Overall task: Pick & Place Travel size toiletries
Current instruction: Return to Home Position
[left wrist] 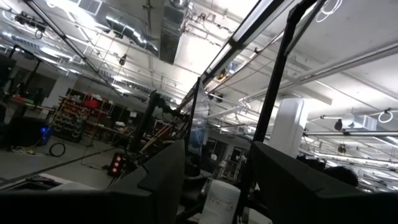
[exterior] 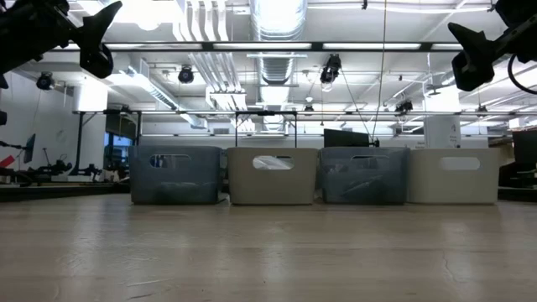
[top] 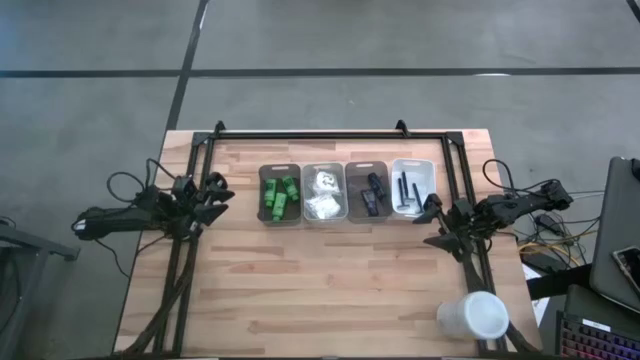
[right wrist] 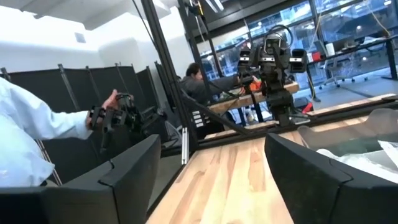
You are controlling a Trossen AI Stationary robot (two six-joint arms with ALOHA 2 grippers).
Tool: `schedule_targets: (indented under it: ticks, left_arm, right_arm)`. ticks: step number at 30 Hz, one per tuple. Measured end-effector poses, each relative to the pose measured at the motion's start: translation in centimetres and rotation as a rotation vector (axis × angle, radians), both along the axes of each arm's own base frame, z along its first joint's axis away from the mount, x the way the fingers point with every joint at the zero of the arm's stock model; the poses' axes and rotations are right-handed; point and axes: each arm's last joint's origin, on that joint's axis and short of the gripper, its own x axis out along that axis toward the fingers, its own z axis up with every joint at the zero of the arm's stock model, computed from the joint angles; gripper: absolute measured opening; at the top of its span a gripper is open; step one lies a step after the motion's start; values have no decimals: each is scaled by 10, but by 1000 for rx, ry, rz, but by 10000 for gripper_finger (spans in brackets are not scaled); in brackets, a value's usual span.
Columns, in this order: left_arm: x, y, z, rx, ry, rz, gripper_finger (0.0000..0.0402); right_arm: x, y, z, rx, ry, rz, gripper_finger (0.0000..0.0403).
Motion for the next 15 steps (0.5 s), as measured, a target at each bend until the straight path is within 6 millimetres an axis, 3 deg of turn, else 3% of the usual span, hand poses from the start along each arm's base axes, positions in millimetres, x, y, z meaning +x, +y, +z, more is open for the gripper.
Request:
schedule_targets:
  ticks: [11,15]
  left_arm:
    - [0,0,-3,-1,25,0,193]
    - [4,0,-20,-10,212,0,193]
  right_arm:
    - [0,0,-1,15,11,3,255]
    - [0,0,-1,15,13,3,243]
